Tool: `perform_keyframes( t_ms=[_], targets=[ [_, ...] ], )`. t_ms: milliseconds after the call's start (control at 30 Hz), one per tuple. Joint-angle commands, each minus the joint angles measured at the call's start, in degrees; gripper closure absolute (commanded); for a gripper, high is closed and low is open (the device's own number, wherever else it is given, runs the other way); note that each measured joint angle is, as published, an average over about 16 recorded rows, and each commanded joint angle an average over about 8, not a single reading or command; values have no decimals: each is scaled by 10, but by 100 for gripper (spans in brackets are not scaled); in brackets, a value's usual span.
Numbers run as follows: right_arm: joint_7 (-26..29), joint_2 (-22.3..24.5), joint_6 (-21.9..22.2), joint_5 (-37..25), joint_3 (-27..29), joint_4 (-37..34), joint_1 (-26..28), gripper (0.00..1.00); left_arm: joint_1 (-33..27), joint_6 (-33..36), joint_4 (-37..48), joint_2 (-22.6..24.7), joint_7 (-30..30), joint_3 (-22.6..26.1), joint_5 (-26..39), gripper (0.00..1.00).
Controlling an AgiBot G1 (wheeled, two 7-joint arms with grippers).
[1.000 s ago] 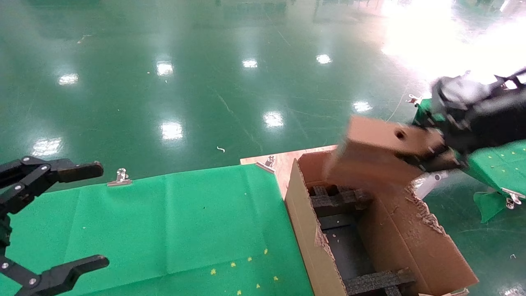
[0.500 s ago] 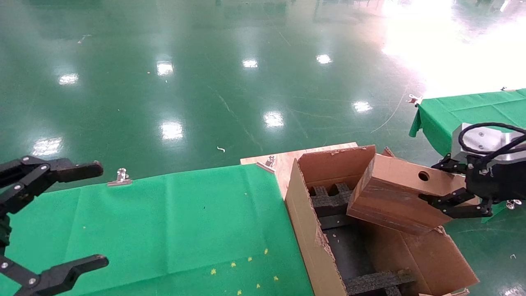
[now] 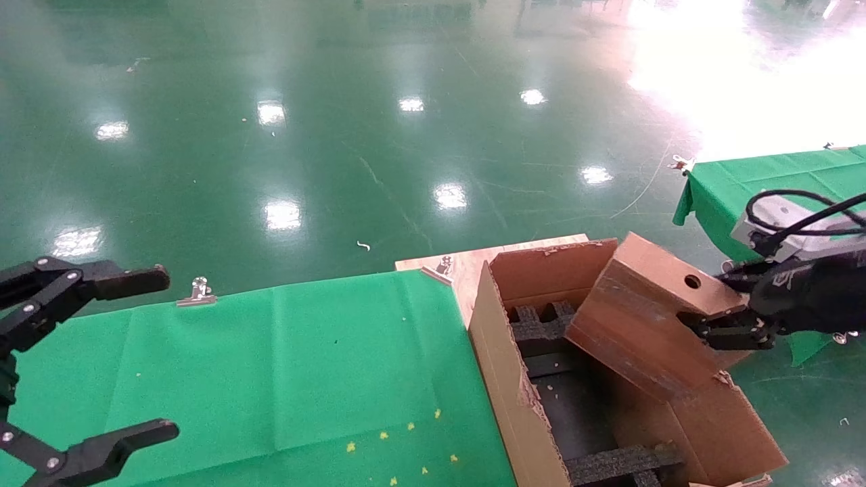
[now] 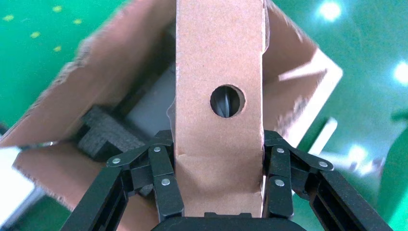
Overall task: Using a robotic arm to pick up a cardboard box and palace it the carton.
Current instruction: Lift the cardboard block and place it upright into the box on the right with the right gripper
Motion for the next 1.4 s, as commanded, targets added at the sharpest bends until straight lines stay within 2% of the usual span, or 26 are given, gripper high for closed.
perform_keyframes(
  t_ms=[33,200,467,667,967,1100,1400],
  targets=[
    [56,10,28,-9,-8,16,-12,100,0,0,0,0,0,0,0,0],
    [130,14,54,-12,-24,18,-34,100,0,0,0,0,0,0,0,0],
    [208,21,72,-8,-46,16,-61,100,0,0,0,0,0,1,0,0],
    [236,24,89,-10,-53,17,-72,100,0,0,0,0,0,1,0,0],
    [242,21,99,-15,-56,9,-76,100,0,0,0,0,0,1,-1,0],
    [270,16,126,-31,-64,8,-87,100,0,0,0,0,1,1,-1,0],
    [373,-9,196,-82,-92,16,-125,100,0,0,1,0,1,1,-1,0]
  ],
)
